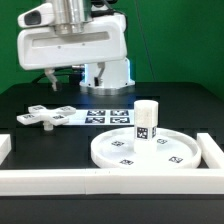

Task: Assemble round table

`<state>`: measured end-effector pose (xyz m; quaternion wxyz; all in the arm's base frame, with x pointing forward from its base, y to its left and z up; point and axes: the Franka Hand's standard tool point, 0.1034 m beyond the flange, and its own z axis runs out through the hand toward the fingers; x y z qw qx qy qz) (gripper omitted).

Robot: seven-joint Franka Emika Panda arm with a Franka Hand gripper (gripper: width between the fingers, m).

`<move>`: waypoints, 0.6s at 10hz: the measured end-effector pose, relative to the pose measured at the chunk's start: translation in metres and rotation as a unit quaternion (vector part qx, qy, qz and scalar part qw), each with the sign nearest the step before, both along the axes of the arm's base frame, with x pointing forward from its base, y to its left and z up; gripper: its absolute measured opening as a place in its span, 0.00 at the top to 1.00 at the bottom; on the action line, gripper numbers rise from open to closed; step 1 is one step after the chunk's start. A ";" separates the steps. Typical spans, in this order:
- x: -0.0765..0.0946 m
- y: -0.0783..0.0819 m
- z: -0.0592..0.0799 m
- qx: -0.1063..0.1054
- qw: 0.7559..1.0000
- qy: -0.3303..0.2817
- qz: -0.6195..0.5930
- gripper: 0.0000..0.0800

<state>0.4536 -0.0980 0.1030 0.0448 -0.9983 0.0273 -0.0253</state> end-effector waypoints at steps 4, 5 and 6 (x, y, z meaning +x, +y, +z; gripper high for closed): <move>-0.003 -0.005 -0.002 -0.001 1.000 0.001 -0.001 0.19; -0.003 -0.006 -0.002 -0.001 1.000 0.002 -0.001 0.19; -0.003 -0.007 -0.002 -0.001 1.000 0.002 -0.002 0.19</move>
Offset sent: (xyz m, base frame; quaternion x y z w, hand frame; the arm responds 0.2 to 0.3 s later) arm 0.0000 0.0000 0.0000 0.0000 0.0000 0.0000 1.0000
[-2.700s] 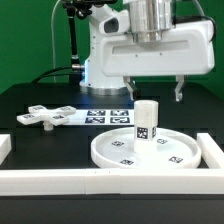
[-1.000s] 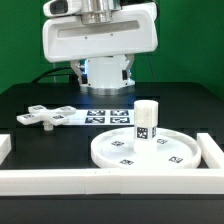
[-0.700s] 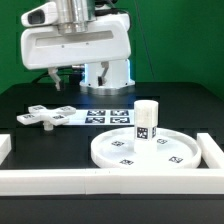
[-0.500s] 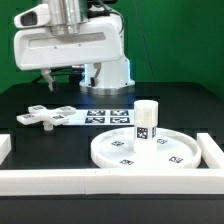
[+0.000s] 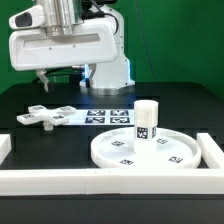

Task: Assemble round table

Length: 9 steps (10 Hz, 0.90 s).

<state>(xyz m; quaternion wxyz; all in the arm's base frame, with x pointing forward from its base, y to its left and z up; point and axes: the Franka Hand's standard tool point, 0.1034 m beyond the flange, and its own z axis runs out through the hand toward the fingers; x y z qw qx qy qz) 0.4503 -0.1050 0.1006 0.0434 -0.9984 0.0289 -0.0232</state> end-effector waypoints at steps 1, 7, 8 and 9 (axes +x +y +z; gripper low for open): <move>-0.007 -0.012 -0.004 -0.001 1.000 0.005 -0.011 0.19; -0.037 -0.044 -0.025 -0.009 0.999 0.023 -0.045 0.19; -0.037 -0.044 -0.025 -0.009 0.999 0.023 -0.045 0.19; -0.038 -0.044 -0.026 -0.010 0.999 0.023 -0.046 0.19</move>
Offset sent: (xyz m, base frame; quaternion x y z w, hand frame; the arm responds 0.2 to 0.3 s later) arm -0.0312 -0.0255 -0.0195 -0.0134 0.0080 0.0382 0.9991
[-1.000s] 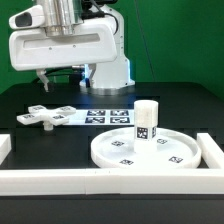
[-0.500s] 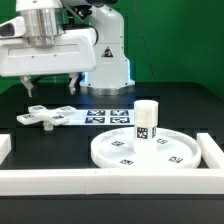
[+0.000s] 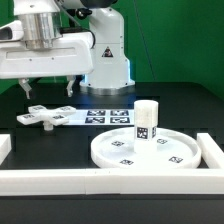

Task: Assemble round table

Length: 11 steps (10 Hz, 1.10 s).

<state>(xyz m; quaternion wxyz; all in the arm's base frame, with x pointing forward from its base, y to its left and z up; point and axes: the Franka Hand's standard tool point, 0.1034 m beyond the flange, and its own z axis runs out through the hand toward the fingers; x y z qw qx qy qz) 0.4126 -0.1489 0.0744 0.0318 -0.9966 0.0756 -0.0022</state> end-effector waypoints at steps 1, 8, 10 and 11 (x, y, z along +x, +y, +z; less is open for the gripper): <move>-0.001 -0.003 -0.005 -0.008 1.000 -0.002 -0.011 0.19; -0.012 -0.010 -0.031 -0.023 1.000 0.006 -0.005 0.19; -0.014 -0.008 -0.033 -0.023 1.000 0.010 -0.001 0.19; -0.015 -0.009 -0.033 -0.023 1.000 0.010 0.000 0.19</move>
Offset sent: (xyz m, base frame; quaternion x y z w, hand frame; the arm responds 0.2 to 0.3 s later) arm -0.0034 -0.0115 -0.0141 -0.0022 0.0117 -0.0177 0.9998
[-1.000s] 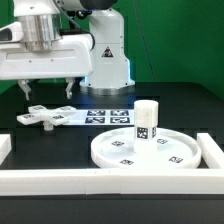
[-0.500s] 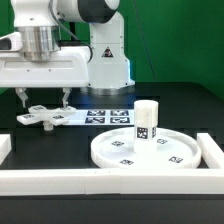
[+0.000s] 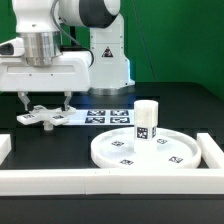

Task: Assemble round table

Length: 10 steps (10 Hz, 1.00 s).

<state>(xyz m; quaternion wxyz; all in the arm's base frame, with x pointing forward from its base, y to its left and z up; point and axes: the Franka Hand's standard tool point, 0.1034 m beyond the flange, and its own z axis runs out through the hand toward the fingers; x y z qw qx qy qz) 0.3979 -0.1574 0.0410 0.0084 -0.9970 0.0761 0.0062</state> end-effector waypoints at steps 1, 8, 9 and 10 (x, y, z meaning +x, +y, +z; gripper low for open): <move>-0.001 0.000 -0.001 0.000 1.000 0.001 0.002 0.19; -0.006 0.000 -0.008 0.001 1.000 0.009 0.003 0.19; -0.007 0.000 -0.009 0.001 1.000 0.011 0.003 0.19; -0.008 0.000 -0.010 0.001 1.000 0.012 0.003 0.19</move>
Offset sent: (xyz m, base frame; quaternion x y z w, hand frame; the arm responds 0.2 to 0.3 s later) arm -0.0047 0.0020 -0.0036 0.0051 -0.0002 0.0025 1.0000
